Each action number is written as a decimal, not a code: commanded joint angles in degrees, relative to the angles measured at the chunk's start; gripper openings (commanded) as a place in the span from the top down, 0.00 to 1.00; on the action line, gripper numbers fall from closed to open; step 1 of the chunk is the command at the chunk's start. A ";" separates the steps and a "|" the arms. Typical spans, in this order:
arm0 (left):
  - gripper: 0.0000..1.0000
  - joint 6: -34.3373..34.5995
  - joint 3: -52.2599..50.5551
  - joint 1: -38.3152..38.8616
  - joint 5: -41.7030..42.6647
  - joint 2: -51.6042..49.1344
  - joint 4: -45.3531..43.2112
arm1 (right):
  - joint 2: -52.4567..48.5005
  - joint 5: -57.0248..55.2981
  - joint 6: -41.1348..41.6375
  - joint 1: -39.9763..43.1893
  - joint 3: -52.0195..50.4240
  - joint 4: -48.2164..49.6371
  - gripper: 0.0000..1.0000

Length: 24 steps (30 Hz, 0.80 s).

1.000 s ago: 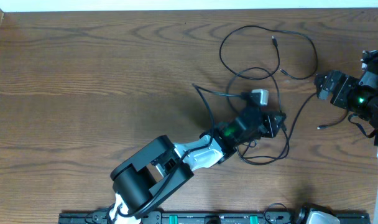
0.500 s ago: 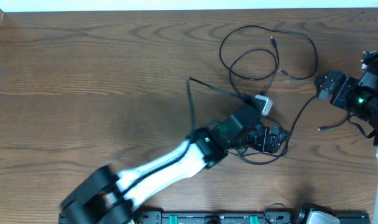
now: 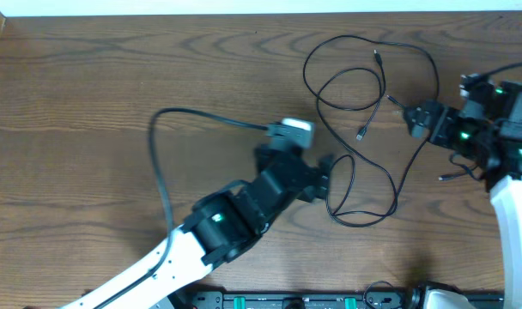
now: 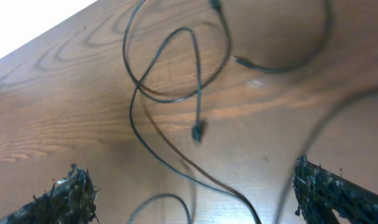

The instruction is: Untangle cables

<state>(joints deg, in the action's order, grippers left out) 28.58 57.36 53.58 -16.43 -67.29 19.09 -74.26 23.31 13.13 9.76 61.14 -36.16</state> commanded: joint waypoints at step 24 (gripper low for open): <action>0.10 2.12 0.52 -12.00 -19.63 8.04 19.96 | -35.60 4.15 8.31 -8.41 4.33 33.44 0.25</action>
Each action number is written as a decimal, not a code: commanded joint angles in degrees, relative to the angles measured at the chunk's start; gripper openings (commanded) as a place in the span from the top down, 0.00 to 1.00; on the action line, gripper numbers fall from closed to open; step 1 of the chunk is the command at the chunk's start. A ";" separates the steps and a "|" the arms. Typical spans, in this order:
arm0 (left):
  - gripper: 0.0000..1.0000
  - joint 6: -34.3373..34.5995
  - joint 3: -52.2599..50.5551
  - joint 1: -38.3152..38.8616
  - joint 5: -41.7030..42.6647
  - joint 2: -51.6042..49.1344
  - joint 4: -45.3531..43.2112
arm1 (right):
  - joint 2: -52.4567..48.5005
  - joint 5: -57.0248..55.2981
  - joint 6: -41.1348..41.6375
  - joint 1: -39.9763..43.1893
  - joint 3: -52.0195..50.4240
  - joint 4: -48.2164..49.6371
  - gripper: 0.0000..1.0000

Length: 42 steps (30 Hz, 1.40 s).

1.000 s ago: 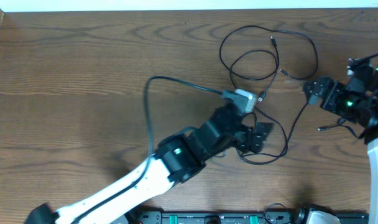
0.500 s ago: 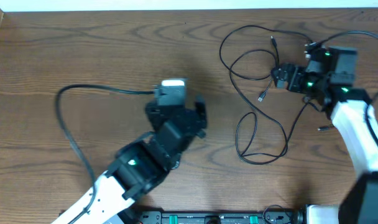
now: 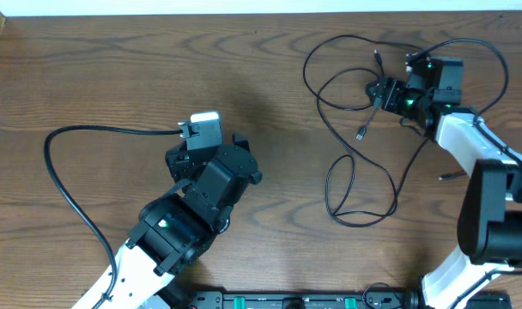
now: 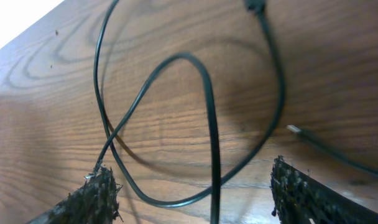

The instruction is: Untangle cables

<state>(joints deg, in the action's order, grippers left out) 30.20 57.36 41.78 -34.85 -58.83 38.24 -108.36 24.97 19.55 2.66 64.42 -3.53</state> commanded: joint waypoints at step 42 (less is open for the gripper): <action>0.10 0.50 0.50 -0.20 -1.18 -0.66 1.84 | 41.53 -31.34 9.81 10.38 -3.74 -58.36 0.99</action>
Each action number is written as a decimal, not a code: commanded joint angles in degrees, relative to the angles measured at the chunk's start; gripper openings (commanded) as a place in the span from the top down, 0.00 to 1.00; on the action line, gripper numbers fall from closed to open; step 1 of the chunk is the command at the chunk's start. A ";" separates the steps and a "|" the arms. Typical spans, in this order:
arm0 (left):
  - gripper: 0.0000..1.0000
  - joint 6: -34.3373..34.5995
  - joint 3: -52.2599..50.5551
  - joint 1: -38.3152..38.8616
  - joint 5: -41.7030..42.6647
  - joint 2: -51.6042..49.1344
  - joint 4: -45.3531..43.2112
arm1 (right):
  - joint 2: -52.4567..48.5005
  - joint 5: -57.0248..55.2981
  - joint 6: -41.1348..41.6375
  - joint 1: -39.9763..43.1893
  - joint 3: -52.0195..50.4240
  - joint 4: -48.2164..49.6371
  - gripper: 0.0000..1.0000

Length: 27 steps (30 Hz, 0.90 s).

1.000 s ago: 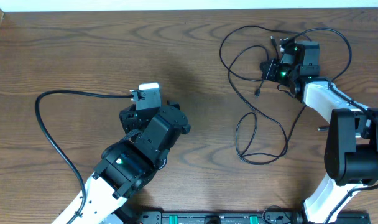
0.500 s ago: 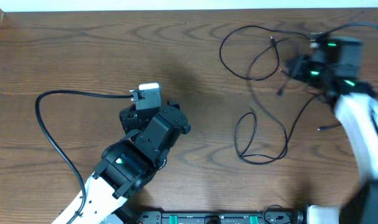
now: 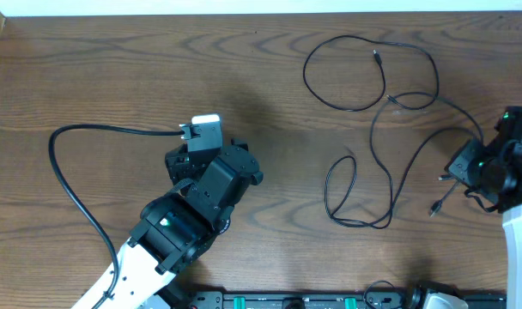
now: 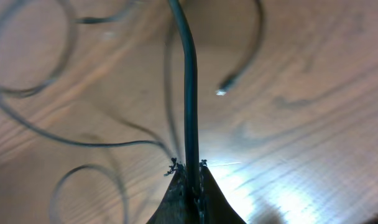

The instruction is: Untangle cables

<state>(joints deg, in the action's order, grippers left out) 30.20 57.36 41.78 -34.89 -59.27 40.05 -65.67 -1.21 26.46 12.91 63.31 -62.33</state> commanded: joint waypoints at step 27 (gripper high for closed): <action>0.10 0.50 0.50 -0.20 -1.16 -0.22 0.04 | -6.75 2.25 -0.22 0.07 -7.45 4.00 0.27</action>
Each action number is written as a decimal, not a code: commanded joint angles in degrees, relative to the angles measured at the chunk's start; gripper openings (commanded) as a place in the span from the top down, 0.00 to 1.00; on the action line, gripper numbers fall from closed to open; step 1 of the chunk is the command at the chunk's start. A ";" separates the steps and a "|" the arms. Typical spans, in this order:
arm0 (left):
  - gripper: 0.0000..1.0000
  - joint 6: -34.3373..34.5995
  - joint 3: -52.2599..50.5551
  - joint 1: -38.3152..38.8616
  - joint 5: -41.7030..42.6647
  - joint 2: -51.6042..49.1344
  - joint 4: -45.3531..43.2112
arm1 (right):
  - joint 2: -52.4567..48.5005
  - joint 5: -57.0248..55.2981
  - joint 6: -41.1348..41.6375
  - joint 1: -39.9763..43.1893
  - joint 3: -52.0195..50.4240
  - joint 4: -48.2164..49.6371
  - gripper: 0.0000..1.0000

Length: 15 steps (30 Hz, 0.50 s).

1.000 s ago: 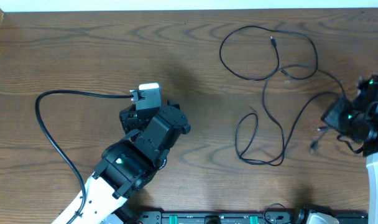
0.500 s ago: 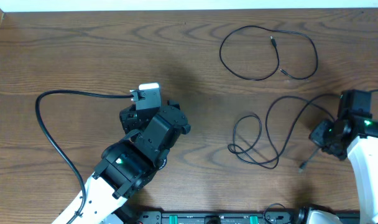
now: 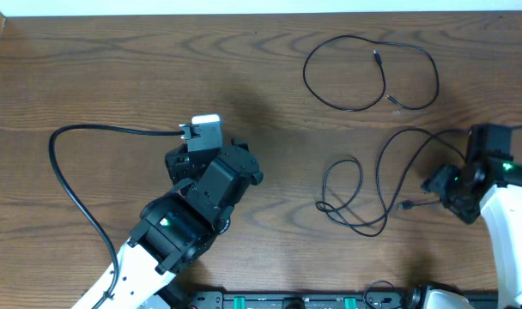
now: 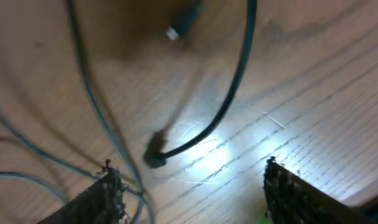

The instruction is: Untangle cables

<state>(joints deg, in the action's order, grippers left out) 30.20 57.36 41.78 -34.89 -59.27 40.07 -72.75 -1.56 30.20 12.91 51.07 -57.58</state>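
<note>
Two thin black cables lie apart. One makes a closed loop [image 3: 306, 75] at the back right. The other [image 3: 379, 176] snakes across the right middle, and its plug [image 4: 155, 158] lies just ahead of my right gripper [image 4: 195, 193], which is open and holds nothing. From overhead that gripper [image 3: 439, 182] sits by the cable's right side. A thick black cable [image 3: 63, 172] arcs on the left to a white adapter [image 3: 206, 127] at the tip of my left gripper [image 3: 205, 144], which seems shut on it.
The brown wooden table [image 3: 115, 60] ends at a white strip along the back. A black rail [image 3: 287, 300] runs along the front edge. Another small connector [image 4: 176, 31] of the thin cable lies further out in the right wrist view.
My right gripper was shut on a thin cable near the right edge. It is now open, slightly lower and further left. The released cable lies separate from the back loop.
The left arm held the white adapter by the thin tangle, then sat far left with it and stayed. My right gripper hung open on the right, then over the tangle at the back, then shut on a thin cable at the right. Now the two cables lie apart.
</note>
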 commanded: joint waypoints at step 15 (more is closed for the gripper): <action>0.10 0.48 0.50 -0.20 -1.16 -0.22 0.00 | 3.17 37.48 -42.49 -10.69 8.72 -11.02 0.27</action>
<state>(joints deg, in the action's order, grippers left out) 30.20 57.36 41.78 -34.87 -59.27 40.05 -70.11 29.71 -3.01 4.91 60.58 -68.10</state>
